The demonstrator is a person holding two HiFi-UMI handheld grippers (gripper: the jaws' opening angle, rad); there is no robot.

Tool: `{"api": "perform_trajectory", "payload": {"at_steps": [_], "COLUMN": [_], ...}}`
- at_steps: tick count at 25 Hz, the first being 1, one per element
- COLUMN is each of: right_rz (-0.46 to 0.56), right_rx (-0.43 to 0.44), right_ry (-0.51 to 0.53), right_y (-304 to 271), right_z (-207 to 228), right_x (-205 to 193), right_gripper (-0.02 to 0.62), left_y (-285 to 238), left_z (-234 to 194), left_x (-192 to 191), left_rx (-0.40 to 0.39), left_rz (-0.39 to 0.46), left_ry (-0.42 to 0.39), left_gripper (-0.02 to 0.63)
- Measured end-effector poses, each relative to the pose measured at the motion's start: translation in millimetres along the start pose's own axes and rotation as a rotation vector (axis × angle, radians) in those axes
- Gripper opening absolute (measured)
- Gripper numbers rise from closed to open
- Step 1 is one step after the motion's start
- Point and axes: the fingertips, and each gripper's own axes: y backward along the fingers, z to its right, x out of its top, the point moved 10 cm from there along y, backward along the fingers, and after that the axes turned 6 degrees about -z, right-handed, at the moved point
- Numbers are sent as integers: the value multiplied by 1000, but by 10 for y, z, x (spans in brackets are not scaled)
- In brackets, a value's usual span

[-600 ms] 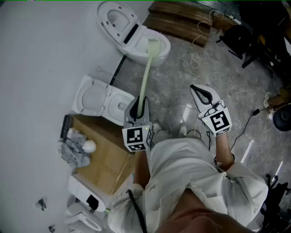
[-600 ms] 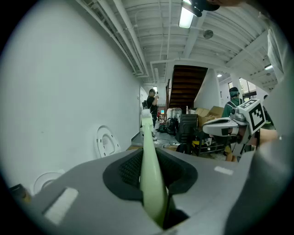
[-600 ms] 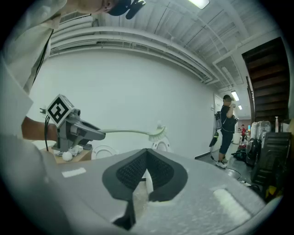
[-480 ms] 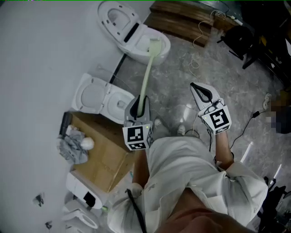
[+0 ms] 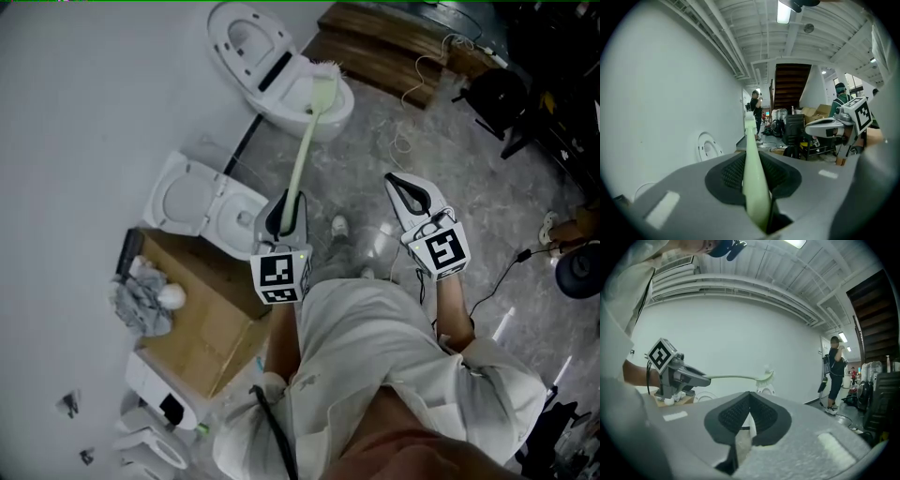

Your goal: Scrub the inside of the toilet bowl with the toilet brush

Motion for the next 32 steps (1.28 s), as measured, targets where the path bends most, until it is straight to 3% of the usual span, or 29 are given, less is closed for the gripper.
{"api": "perform_trajectory", "payload": {"at_steps": [21,32], "right_rz": [-89,-124], "right_rx": [-73,-62], "right_ry": [33,2], "right_y": [-1953,-2487], "right_z": [706,985], "right_x": [337,273], "right_gripper": [3,3], "left_y": [-1677,-2188], "left_z": [-1440,-1803], "left_x": [427,494], "left_rx": [-82,-72], "left_rz": [15,13], "left_ry": [19,39], "left_gripper": [101,101]}}
